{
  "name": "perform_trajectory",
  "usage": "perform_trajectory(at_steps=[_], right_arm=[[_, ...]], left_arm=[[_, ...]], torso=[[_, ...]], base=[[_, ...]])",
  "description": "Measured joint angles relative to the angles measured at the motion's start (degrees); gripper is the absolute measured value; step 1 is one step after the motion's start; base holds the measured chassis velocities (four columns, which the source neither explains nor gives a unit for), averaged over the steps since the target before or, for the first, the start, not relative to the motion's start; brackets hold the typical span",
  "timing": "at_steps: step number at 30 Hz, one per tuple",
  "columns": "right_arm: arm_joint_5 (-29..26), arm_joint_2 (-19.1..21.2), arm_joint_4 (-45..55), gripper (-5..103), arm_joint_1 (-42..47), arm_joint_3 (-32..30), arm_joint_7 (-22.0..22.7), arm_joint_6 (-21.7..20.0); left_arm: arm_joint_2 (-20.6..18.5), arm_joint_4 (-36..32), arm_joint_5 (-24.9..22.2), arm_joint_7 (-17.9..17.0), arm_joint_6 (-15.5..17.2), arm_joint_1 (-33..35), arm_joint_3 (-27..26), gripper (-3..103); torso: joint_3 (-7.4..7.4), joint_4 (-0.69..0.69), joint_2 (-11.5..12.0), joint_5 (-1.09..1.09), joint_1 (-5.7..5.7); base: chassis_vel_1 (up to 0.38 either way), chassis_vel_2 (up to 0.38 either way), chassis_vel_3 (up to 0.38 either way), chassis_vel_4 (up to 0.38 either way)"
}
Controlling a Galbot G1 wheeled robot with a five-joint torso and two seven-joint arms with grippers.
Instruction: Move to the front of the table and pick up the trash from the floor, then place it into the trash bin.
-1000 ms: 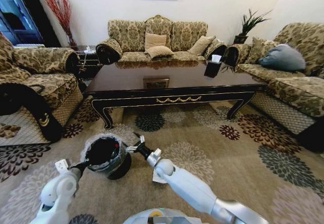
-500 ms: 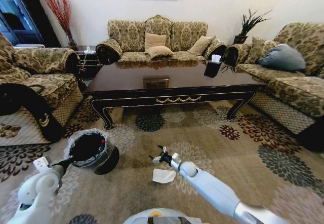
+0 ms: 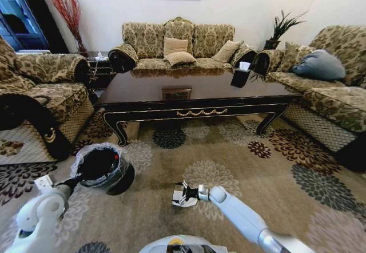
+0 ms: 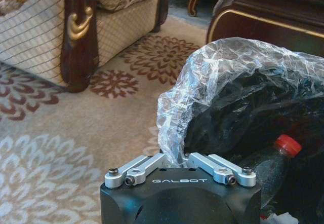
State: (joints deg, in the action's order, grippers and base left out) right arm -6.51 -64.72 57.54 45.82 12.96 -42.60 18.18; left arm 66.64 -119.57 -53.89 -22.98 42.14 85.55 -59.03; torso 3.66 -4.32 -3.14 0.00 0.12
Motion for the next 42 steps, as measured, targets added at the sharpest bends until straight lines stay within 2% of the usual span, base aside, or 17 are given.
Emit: perform_trajectory(at_steps=[9, 20, 29, 34, 37, 42], right_arm=[[2.45, 2.26, -4.31, 100, -0.03, 0.25, -1.20, 2.53], [3.95, -1.41, -6.69, 100, 1.46, -0.37, 0.44, 3.44], [-0.51, 0.89, -2.96, 100, 1.84, 0.70, -0.81, 4.51], [-0.97, 2.07, -1.68, 100, 2.60, 1.42, -3.45, 4.99], [1.40, 1.79, -2.51, 100, 3.52, 0.99, -3.81, 5.43], [5.51, -0.38, -5.01, 101, 3.73, -0.52, -1.78, 5.88]], left_arm=[[1.15, -1.92, 0.37, -0.08, 0.00, 0.47, 1.00, 2], [1.43, -2.76, 0.48, -0.15, 0.00, 1.15, 0.87, 2], [1.67, -2.39, 0.67, -0.17, 0.00, 1.38, 0.77, 2], [1.77, -2.22, 0.88, -0.18, 0.00, 1.22, 1.07, 2], [1.89, -2.22, 0.96, -0.17, -0.01, 1.16, 1.22, 2], [2.02, -2.20, 1.03, -0.17, -0.01, 1.31, 1.21, 2]], torso=[[0.00, -0.01, 0.00, 0.00, 0.00], [0.00, 0.00, 0.00, 0.00, 0.00], [0.00, -0.01, 0.00, 0.00, 0.00], [0.00, 0.00, 0.00, -0.01, 0.00], [0.00, -0.03, 0.00, -0.01, 0.00], [0.00, 0.01, 0.00, 0.00, 0.00]], base=[[0.000, 0.000, 0.000, 0.000], [0.000, 0.000, 0.000, 0.000], [0.000, 0.000, 0.000, 0.000], [0.000, 0.000, 0.000, 0.000], [0.000, 0.000, 0.000, 0.000], [0.000, 0.000, 0.000, 0.000]])
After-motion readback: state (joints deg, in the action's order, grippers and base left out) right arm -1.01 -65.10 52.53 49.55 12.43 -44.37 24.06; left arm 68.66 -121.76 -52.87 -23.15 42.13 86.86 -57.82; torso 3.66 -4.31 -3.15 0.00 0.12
